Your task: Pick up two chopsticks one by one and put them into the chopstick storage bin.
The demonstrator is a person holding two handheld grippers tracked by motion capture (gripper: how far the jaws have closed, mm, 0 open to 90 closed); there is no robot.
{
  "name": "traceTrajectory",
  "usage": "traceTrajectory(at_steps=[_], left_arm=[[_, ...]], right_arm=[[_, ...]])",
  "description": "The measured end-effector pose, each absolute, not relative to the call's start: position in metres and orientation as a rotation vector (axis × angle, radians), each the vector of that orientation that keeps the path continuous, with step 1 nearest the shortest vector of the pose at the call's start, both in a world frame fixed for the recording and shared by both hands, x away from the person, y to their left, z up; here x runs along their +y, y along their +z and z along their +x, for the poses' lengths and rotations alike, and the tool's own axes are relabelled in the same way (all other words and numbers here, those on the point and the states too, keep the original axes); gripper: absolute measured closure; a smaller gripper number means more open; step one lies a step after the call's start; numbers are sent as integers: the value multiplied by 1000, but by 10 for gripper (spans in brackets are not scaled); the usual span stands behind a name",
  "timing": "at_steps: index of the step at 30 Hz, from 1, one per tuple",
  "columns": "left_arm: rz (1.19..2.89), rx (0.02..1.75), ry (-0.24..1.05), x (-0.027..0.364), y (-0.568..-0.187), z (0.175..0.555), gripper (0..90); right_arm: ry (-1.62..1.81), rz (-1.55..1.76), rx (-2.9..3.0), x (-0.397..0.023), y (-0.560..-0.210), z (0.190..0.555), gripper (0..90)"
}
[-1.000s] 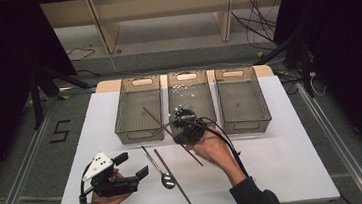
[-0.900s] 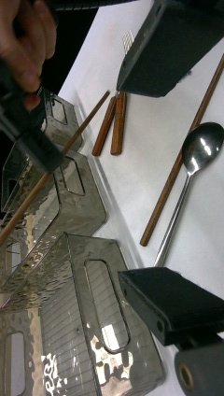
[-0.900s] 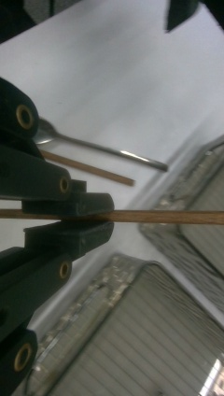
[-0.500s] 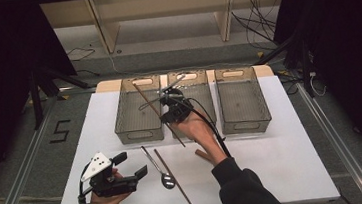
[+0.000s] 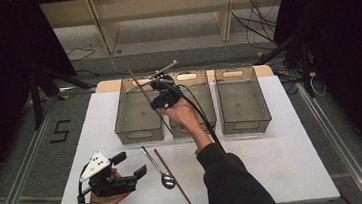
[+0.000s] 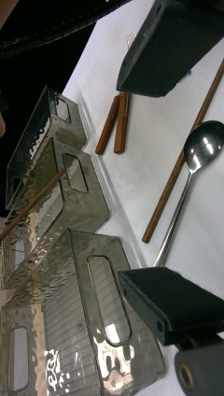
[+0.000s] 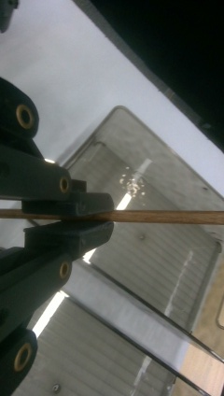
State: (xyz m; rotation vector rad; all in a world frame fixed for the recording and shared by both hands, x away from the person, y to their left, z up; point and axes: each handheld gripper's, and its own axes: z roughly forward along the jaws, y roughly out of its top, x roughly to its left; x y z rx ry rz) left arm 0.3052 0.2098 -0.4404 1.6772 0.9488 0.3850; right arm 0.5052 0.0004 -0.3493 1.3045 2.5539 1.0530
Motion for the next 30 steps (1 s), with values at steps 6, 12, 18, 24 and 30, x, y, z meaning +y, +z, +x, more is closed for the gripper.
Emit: traceTrajectory(at_steps=[6,12,18,24,30], left_arm=[[1670,955,381,210,-440,305,80],[1663,958,382,211,-440,305,80],[1660,961,374,211,-440,305,80],[1657,961,371,211,-440,305,80],[1660,957,371,210,-440,305,80]], right_arm=[[1073,1326,2533,9,-350,515,855],[1089,1365,2517,15,-354,523,855],[1090,1401,2504,19,-359,531,855],[1096,1426,2486,25,-360,539,855],[1101,1449,2462,29,-363,544,855]])
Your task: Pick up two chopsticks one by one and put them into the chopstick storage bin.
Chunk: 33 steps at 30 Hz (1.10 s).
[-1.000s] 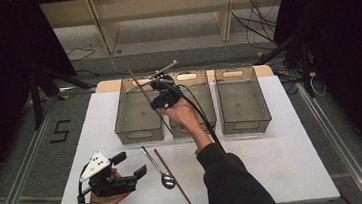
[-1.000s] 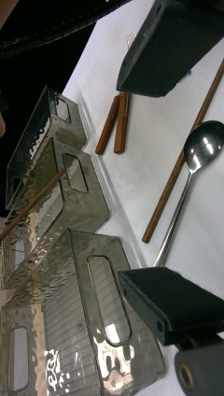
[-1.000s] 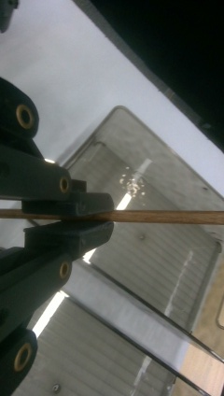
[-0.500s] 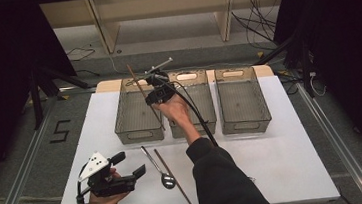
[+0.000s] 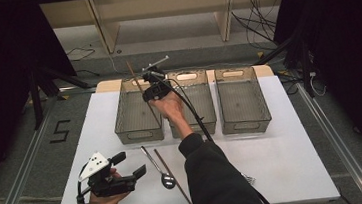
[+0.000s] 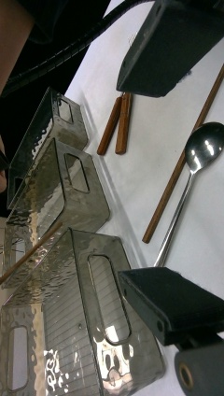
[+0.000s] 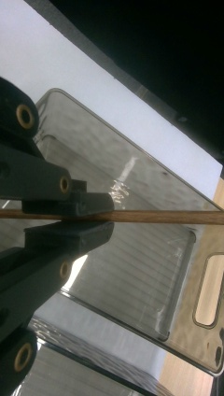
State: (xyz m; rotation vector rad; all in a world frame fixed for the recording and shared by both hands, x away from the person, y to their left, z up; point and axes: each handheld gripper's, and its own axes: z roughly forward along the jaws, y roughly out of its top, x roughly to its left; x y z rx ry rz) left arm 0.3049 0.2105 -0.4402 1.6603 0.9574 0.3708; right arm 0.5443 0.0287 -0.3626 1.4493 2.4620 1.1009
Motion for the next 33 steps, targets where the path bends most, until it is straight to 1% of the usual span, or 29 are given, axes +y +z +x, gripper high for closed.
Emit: traceTrajectory(at_steps=[15,19,21,22,24,27,32,33], left_arm=[[1663,954,368,211,-440,305,80],[1662,954,368,211,-440,305,80],[1663,953,368,211,-440,305,80],[1663,954,368,211,-440,305,80],[1657,956,369,210,-440,304,80],[1657,957,369,211,-440,305,80],[1655,958,373,212,-440,304,80],[1655,959,373,212,-440,304,80]], right_arm=[[1045,1483,2476,38,-384,554,851],[1000,1505,2479,40,-391,554,834],[1000,1514,2492,40,-392,554,716],[997,1517,2494,40,-392,554,674],[1016,1508,2496,38,-391,553,648],[1055,1480,2497,35,-384,549,564],[1091,1409,2506,27,-369,536,475],[1101,1391,2508,24,-367,532,469]])
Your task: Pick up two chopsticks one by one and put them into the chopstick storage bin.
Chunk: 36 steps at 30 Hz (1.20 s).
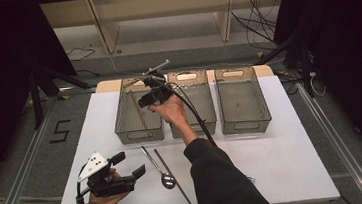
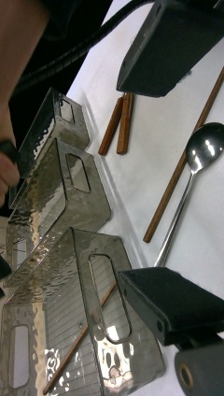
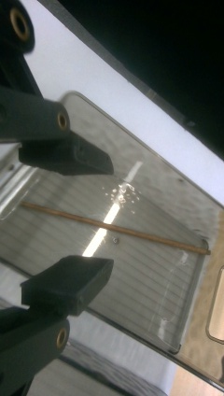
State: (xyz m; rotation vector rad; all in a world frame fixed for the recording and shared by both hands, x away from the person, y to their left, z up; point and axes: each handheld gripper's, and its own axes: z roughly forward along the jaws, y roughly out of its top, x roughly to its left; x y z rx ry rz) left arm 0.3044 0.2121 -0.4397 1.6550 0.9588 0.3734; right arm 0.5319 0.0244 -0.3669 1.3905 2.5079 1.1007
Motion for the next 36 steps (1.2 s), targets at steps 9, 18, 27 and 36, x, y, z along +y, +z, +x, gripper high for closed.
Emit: traceTrajectory(at_steps=[9,18,27,36], left_arm=[[1649,966,375,213,-440,305,80],[1652,971,380,213,-440,305,80],[1646,977,379,213,-440,305,80],[1653,976,386,213,-440,305,79]], right_arm=[[1072,1236,2567,-6,-357,488,365],[1036,1150,2598,-39,-366,447,332],[1034,1103,2617,-58,-370,413,324],[927,1026,2714,-62,-390,368,319]])
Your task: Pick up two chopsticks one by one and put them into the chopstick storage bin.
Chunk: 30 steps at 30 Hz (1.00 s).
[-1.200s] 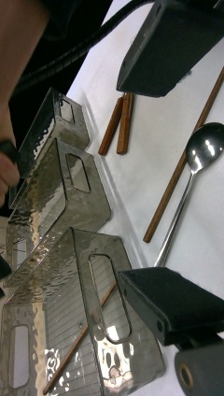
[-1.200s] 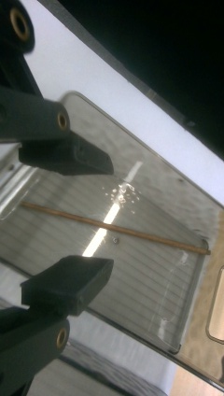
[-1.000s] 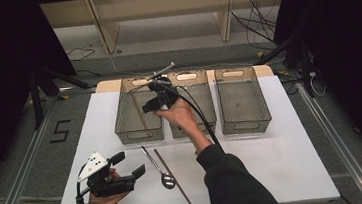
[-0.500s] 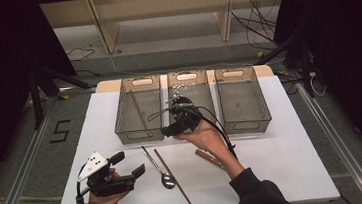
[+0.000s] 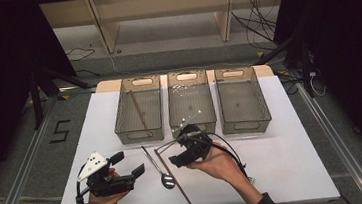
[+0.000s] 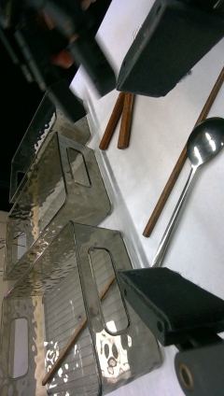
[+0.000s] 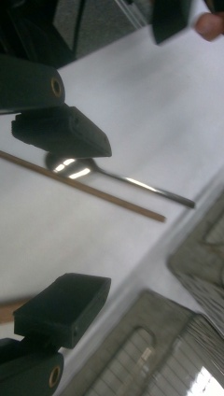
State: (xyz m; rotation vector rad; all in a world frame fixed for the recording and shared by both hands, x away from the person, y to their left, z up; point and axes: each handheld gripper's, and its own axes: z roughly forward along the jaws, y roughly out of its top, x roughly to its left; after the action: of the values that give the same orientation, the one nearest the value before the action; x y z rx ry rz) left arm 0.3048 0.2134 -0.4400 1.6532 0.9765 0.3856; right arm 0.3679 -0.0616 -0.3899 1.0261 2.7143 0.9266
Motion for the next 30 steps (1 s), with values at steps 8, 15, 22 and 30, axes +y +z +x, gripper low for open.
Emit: traceTrajectory(at_steps=[8,15,22,30], left_arm=[[1659,971,388,212,-440,305,79],[1658,973,388,213,-440,305,78],[1660,969,385,212,-440,305,78],[1661,969,385,212,-440,305,78]], right_arm=[[774,960,2799,-55,-407,338,342],[636,929,2860,-44,-423,329,378],[508,897,2932,-36,-443,328,460],[433,880,2958,-32,-455,332,545]])
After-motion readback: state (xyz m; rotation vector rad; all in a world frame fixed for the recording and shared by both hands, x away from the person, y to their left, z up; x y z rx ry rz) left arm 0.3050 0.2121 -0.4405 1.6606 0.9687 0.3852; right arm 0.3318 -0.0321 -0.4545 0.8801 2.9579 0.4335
